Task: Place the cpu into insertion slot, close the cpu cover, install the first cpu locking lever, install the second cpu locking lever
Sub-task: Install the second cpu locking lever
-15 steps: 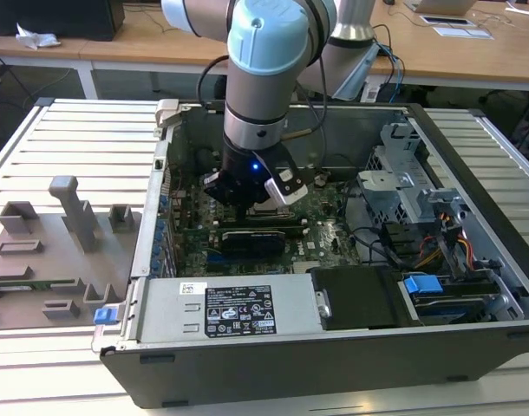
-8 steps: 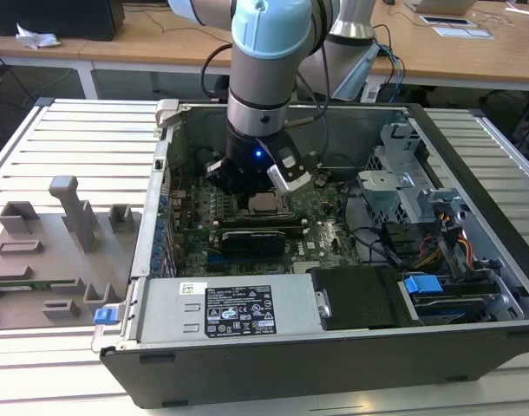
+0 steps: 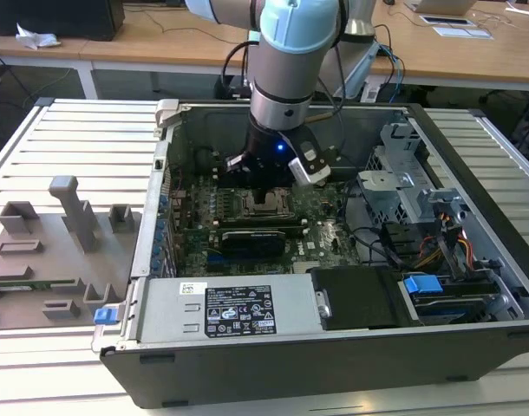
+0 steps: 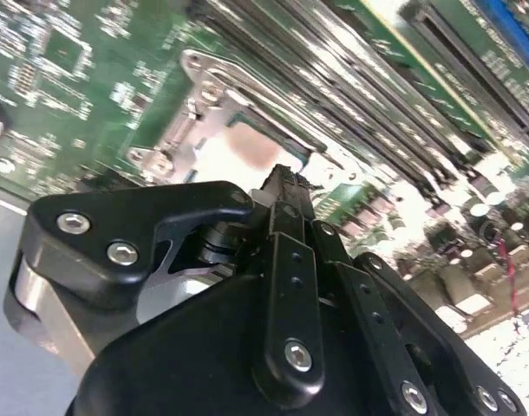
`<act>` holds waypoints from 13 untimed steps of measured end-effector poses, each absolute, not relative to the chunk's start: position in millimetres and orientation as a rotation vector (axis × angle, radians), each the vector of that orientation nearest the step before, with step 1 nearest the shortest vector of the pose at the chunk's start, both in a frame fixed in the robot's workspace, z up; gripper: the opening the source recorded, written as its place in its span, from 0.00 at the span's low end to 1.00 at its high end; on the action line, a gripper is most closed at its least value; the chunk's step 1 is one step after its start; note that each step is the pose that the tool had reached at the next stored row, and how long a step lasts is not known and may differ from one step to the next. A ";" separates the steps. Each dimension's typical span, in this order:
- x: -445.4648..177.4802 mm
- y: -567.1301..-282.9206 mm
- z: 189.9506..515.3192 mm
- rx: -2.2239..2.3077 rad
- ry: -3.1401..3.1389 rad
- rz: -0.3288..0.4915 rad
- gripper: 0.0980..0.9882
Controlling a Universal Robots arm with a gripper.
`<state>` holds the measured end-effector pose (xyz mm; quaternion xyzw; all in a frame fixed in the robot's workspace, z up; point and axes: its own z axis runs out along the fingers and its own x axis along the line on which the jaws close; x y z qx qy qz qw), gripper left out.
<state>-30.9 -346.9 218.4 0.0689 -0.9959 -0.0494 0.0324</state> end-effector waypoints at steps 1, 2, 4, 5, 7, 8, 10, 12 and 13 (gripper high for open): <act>-27.8 -345.9 218.4 0.212 -3.065 -0.150 0.01; -22.9 -344.1 218.4 0.211 -3.064 -0.141 0.01; -21.0 -342.0 219.0 0.210 -3.064 -0.121 0.01; -20.9 -341.5 221.4 0.210 -3.064 -0.111 0.01; -20.9 -341.0 225.5 0.210 -3.064 -0.109 0.01; -20.9 -340.8 230.6 0.210 -3.064 -0.109 0.01; -20.9 -340.6 239.2 0.210 -3.064 -0.109 0.01; -20.9 -340.4 248.1 0.210 -3.064 -0.109 0.01; -20.9 -340.3 253.8 0.210 -3.064 -0.108 0.01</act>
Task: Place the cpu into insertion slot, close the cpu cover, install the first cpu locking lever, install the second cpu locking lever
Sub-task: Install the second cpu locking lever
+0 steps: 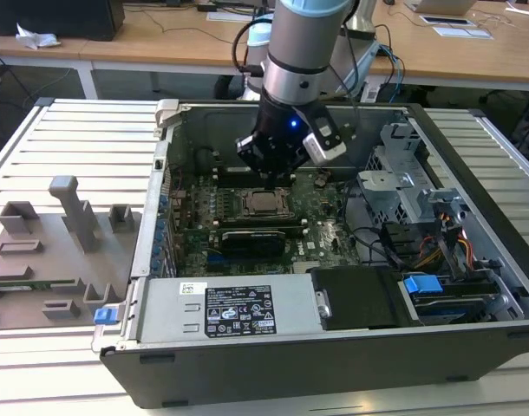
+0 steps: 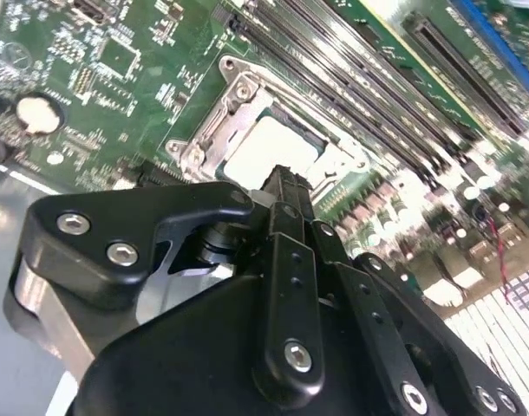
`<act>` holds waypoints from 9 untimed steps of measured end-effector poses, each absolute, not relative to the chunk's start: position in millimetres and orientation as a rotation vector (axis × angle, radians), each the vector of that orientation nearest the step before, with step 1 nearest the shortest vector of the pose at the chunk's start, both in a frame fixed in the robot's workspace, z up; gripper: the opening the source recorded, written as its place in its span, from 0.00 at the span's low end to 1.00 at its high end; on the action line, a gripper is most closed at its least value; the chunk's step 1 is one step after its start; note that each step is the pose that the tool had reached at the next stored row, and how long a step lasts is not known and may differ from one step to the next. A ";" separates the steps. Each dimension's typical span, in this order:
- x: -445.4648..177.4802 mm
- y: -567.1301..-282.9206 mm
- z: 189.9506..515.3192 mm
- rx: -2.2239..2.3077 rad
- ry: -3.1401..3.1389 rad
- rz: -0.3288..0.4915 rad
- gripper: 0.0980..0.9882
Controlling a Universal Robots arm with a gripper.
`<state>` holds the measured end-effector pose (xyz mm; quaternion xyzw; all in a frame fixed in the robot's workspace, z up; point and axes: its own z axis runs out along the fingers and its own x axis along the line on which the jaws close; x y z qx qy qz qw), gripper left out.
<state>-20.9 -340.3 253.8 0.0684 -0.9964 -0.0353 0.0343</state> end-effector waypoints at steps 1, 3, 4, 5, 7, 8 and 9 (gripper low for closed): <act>-20.9 -340.3 257.4 0.210 -3.064 -0.108 0.01; -20.9 -340.3 265.5 0.210 -3.064 -0.108 0.01; -20.9 -340.3 265.4 0.210 -3.064 -0.109 0.01; -20.9 -340.3 265.4 0.210 -3.064 -0.109 0.01; -20.9 -340.3 265.7 0.210 -3.064 -0.109 0.01; -20.9 -340.3 265.7 0.210 -3.064 -0.109 0.01; -20.9 -340.3 265.7 0.210 -3.064 -0.109 0.01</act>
